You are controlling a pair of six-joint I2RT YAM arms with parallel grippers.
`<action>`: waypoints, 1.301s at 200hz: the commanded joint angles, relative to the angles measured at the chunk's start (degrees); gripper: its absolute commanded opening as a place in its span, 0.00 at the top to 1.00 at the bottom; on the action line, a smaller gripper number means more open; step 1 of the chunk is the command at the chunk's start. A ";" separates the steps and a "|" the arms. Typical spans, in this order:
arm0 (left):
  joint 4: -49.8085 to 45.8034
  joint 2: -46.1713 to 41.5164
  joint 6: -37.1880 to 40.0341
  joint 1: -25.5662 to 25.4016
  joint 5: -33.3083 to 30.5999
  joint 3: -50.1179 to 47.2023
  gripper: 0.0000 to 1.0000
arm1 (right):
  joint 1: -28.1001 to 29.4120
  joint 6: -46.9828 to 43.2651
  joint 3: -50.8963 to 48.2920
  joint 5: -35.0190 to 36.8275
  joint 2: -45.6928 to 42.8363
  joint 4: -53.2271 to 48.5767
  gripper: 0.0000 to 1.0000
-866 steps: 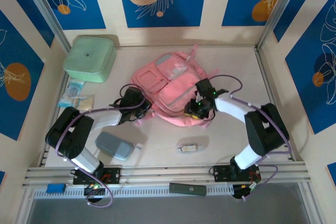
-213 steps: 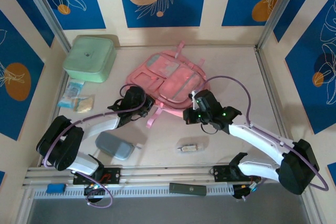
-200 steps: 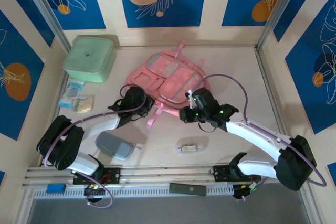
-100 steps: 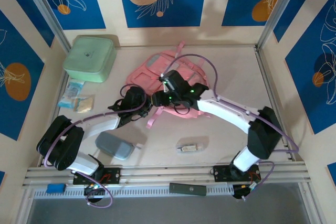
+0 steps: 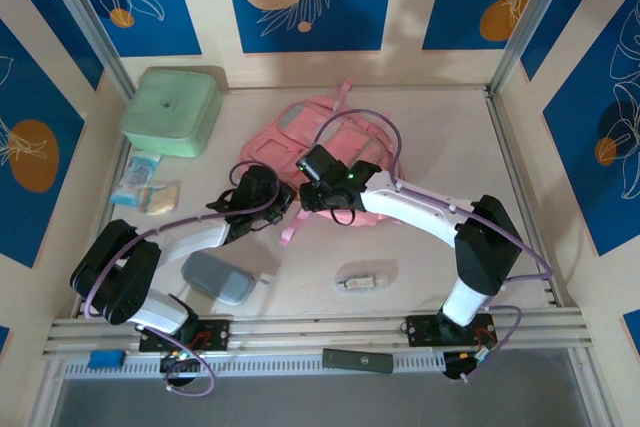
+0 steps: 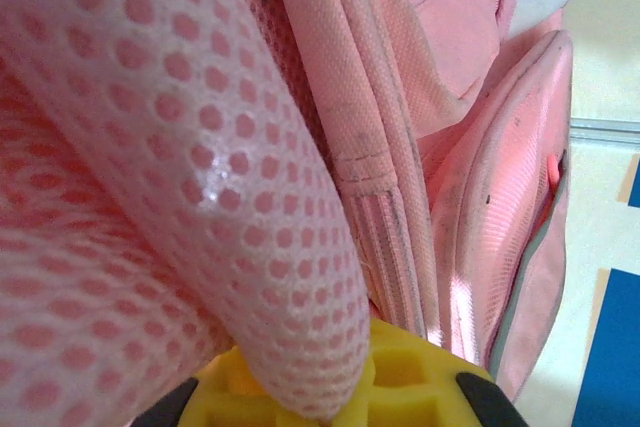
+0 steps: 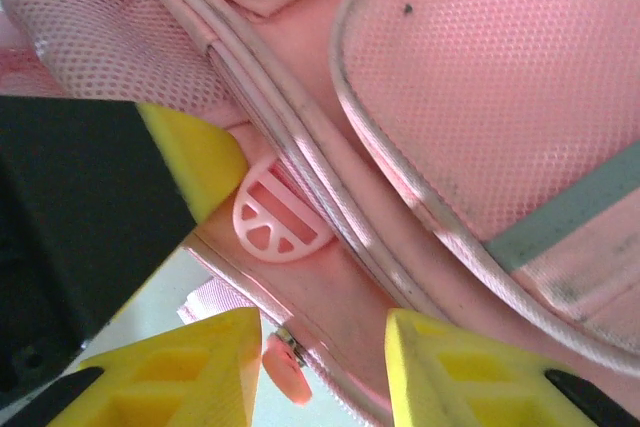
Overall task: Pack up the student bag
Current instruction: Zip the student bag at the center of the table.
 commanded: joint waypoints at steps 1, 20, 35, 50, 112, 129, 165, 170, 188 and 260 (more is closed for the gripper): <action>6.84 -1.23 -0.18 -1.02 1.60 2.03 1.00 | 0.23 3.64 0.38 -0.48 -0.69 -3.07 0.59; 7.47 -1.00 -0.53 -1.14 1.64 1.79 1.00 | 0.14 4.85 1.14 -0.38 0.52 -2.88 0.59; 7.40 -0.99 -0.55 -1.16 1.64 1.83 1.00 | 0.01 5.02 1.76 -0.54 1.18 -2.04 0.59; 7.29 -1.16 -0.49 -1.37 1.51 1.96 1.00 | -0.03 4.08 2.26 -1.52 2.47 -0.35 0.60; 7.62 -0.82 -0.70 -1.84 0.95 1.81 1.00 | 2.05 2.76 5.67 -0.06 4.64 -3.39 0.81; 7.89 -0.60 -0.77 -1.81 0.70 1.72 1.00 | 3.01 2.78 3.68 0.92 2.64 -4.27 0.88; 9.92 0.30 -1.64 -1.68 0.41 1.28 1.00 | 5.71 -2.38 -1.79 1.35 -1.74 -3.14 0.99; 9.92 0.39 -1.61 -1.68 0.41 1.34 1.00 | 6.04 -3.55 -2.53 1.05 -2.50 -2.97 1.00; 10.51 1.01 -2.25 -1.37 0.73 1.26 1.00 | 7.82 -8.63 -5.78 2.27 -5.20 -1.97 1.00; 10.33 1.47 -3.09 2.41 1.29 0.96 1.00 | 8.67 -13.73 -15.13 12.11 -15.22 -4.04 1.00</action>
